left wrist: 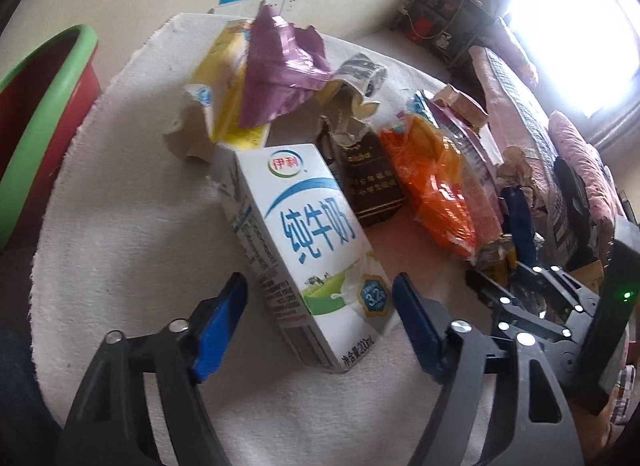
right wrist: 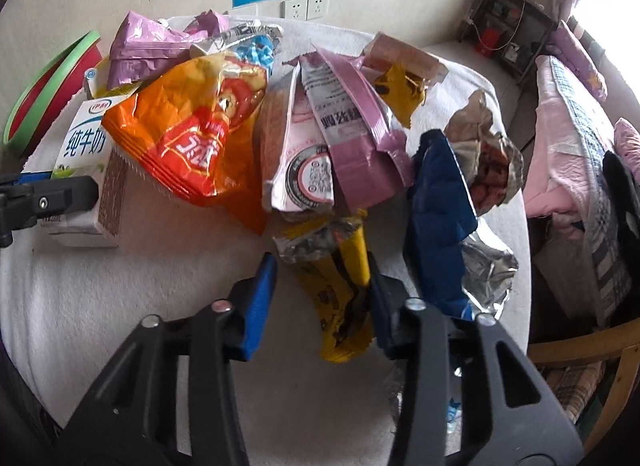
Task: Collect trash
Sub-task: 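Grasp the white milk carton with the left gripper while the right gripper grasps a yellow wrapper, then carry both items over the red bucket and open both grippers to drop them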
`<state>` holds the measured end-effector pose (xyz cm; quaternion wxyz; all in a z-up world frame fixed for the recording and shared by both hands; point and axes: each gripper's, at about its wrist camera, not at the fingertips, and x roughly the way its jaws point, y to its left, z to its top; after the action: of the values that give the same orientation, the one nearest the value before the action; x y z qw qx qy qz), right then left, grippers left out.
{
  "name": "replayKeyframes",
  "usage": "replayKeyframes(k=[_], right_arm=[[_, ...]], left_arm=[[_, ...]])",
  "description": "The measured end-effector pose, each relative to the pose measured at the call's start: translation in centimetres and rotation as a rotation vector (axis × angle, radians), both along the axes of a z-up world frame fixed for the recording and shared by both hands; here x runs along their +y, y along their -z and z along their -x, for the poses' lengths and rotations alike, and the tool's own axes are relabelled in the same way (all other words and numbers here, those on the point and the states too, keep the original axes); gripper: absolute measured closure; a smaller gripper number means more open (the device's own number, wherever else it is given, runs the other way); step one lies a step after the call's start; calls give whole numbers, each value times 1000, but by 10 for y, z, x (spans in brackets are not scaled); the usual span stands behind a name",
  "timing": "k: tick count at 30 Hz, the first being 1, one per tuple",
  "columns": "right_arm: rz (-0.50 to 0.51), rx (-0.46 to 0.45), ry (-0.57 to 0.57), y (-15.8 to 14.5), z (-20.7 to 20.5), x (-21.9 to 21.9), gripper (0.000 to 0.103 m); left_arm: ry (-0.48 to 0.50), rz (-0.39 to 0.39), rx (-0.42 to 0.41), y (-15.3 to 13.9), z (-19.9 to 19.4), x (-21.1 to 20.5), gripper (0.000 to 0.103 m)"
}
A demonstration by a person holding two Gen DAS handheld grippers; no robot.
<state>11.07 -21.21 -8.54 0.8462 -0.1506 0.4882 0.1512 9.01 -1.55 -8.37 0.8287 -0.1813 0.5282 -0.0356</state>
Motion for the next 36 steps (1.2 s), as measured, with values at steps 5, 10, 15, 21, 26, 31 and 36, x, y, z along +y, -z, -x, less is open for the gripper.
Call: replayKeyframes(k=[5, 10, 15, 21, 26, 31, 36], right_arm=[[-8, 11, -1, 3, 5, 1, 71], [-27, 13, 1, 0, 9, 1, 72], [-51, 17, -3, -6, 11, -3, 73], [-91, 37, 11, -16, 11, -6, 80], [-155, 37, 35, -33, 17, -11, 81], [-189, 8, 23, -52, 25, -1, 81], [-203, -20, -17, -66, 34, 21, 81]], left_arm=[[-27, 56, 61, 6, -9, -4, 33], [-45, 124, 65, 12, -14, -8, 48], [-29, 122, 53, 7, -11, -14, 59], [11, 71, 10, -10, -1, -12, 60], [68, -22, -40, -26, 15, -12, 60], [93, -80, -85, -42, 32, -3, 60], [74, -91, -118, -55, 41, 10, 60]])
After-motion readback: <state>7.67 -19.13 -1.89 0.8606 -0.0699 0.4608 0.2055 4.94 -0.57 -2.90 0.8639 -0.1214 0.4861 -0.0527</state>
